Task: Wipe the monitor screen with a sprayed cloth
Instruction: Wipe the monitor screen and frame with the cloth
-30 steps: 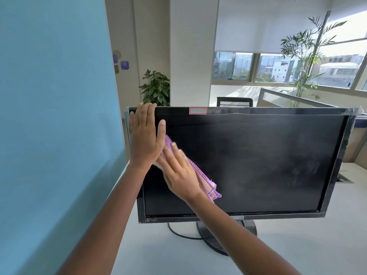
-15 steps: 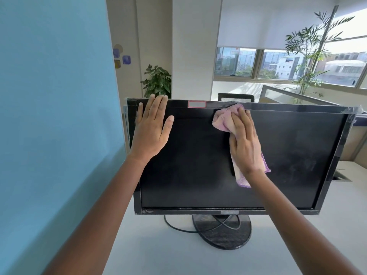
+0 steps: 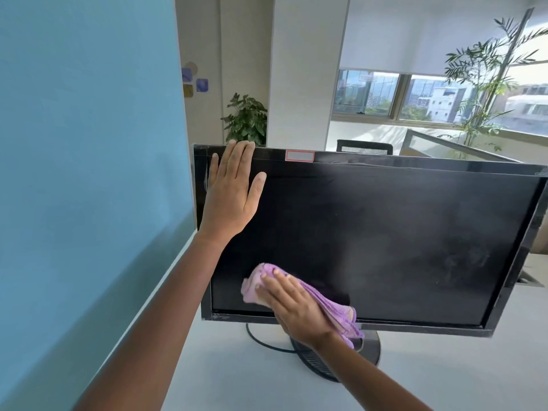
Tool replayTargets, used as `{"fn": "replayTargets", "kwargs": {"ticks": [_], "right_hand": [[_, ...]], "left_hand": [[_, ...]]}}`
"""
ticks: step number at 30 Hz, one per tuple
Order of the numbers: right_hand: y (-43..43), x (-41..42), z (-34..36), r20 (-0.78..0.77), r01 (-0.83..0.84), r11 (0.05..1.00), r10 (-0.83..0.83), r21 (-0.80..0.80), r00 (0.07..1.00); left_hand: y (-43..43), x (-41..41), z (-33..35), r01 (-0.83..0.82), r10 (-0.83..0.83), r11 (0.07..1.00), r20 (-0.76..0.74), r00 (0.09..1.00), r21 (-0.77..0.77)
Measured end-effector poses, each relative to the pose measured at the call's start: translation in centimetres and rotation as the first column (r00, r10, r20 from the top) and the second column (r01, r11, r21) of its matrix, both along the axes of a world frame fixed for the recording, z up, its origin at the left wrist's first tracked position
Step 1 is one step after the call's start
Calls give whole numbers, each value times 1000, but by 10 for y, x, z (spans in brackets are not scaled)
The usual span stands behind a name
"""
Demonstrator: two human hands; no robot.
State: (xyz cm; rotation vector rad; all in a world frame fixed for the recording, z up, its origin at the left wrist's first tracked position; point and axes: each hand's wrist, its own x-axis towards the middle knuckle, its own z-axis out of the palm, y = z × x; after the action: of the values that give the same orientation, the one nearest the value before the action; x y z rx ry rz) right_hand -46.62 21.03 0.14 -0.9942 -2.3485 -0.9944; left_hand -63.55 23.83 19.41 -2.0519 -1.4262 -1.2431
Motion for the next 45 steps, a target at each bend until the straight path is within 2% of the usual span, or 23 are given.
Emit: {"fn": "replayTargets", "kwargs": {"ticks": [4, 7, 9, 11, 13, 16, 19, 25, 29, 33, 37, 40, 42, 45], "right_hand": [[-5, 11, 4, 209, -70, 998, 70, -11, 975], [-7, 23, 34, 229, -131, 991, 134, -27, 964], [-5, 34, 64, 129, -115, 993, 113, 5, 985], [-2, 44, 96, -125, -59, 998, 60, 5, 990], [4, 53, 128, -341, 15, 999, 2, 45, 940], [13, 57, 168, -552, 127, 977, -10, 174, 834], [17, 42, 167, -631, 142, 956, 55, 258, 774], [16, 2, 106, -472, 27, 974, 85, 225, 878], [9, 0, 52, -239, -94, 990, 117, 107, 964], [-6, 11, 0, -52, -153, 988, 151, -34, 987], [-12, 20, 3, 74, -146, 987, 150, -63, 986], [-9, 36, 41, -22, -149, 989, 149, 15, 989], [-6, 54, 79, -180, -118, 990, 131, 83, 975], [4, 85, 139, -435, -27, 981, 110, 192, 894]], "left_hand": [[-3, 0, 3, -9, 9, 1000, -6, 1000, -8], [-5, 2, 6, 8, -8, 1000, -1, 1000, -15], [-5, 3, 6, 16, -15, 1000, 8, 1000, -26], [-5, 1, 6, 13, -12, 999, 12, 1000, -39], [-5, 1, 6, 14, -13, 999, 12, 1000, -44], [-6, 4, 7, 21, -20, 999, 32, 999, -38], [-9, 5, 8, 34, -32, 999, 77, 997, -22], [-9, 5, 13, 57, -52, 997, 116, 992, -41], [-11, 10, 14, 58, -53, 998, 146, 988, -32], [-14, 12, 16, 44, -38, 998, 146, 989, -40], [-19, 11, 18, 32, -26, 998, 124, 992, -49], [-22, 16, 22, 51, -42, 997, 145, 989, -59], [-23, 22, 25, 59, -46, 995, 157, 987, -76], [-22, 36, 26, 100, -90, 990, 98, 991, -98]]}}
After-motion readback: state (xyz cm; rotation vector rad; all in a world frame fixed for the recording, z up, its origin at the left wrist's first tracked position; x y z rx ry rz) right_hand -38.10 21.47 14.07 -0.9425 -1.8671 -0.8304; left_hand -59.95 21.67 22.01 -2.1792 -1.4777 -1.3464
